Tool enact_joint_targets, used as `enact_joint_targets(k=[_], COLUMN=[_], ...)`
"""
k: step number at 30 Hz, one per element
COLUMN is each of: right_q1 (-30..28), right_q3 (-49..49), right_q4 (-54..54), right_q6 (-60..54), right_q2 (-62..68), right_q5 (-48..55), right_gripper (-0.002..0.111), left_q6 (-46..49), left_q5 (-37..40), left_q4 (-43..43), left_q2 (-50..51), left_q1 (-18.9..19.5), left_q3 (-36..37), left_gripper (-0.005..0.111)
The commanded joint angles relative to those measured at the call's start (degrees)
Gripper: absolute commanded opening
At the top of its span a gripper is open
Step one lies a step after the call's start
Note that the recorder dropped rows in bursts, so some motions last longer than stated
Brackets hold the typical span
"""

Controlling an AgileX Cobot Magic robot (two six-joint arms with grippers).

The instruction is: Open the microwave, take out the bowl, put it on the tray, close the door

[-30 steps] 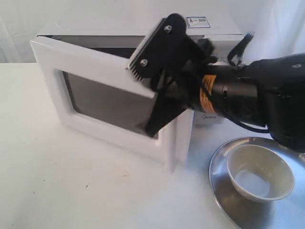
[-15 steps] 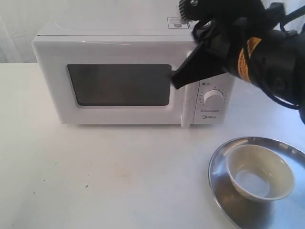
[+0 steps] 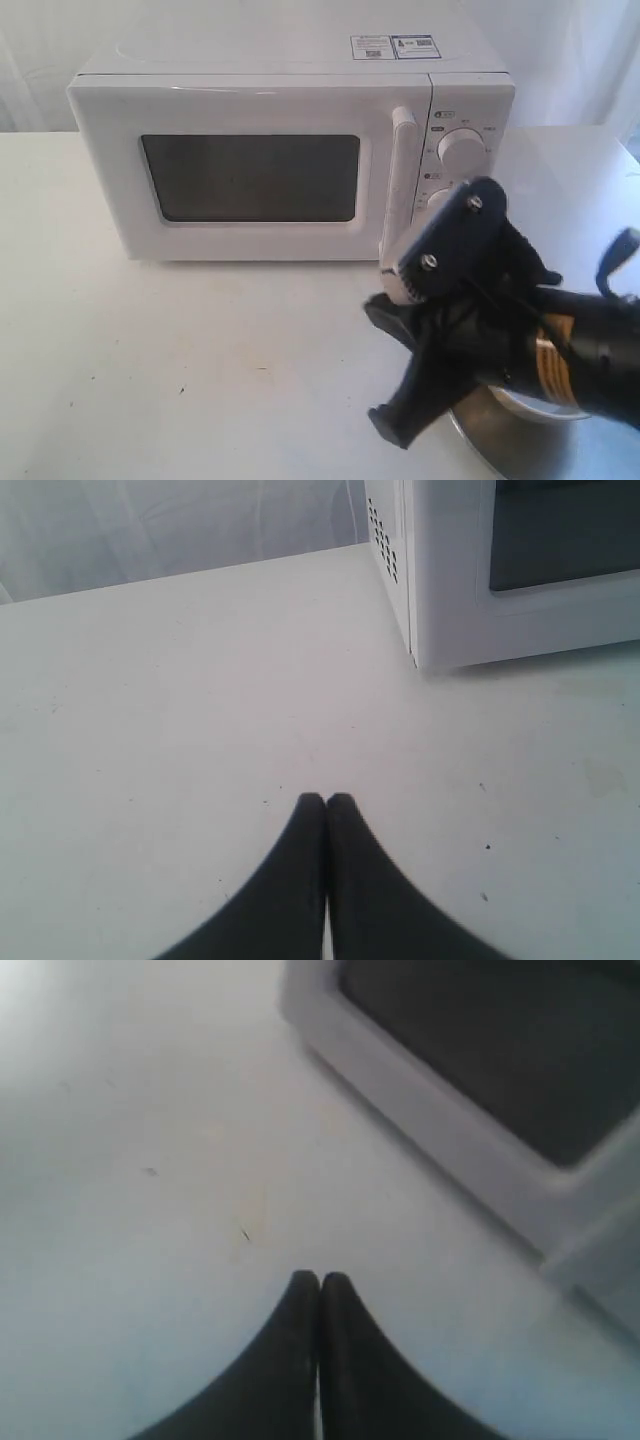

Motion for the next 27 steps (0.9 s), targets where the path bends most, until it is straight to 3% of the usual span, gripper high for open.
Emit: enact_joint_targets(k=[1,9,16,27], right_q1=[0.0,0.0,0.0,0.0], right_q3=[6.0,9.7,9.5,7.1], right_q4=[2.4,4.7,4.9,9.7], right_q6=[0.4,1.7,0.8,-5.5], right_q2=[-1.8,-2.3,-2.3,-2.1], right_q5=[1.3,5.8,-6.0,-9.8], right_gripper=[0.0,0.0,0.0,0.0], left_q6=[-0.1,-0.1,-0.1,-0.1], left_q5=[-0.1,-0.1,-0.1,-0.1], left_q4=[0.0,0.0,0.0,0.0], left_q2=[-0.1,-0.1,-0.1,-0.1], left_q1=[-0.2,-0.2,-0.2,-0.2], left_q3=[-0.1,-0.1,-0.1,-0.1], left_gripper=[0.0,0.0,0.0,0.0])
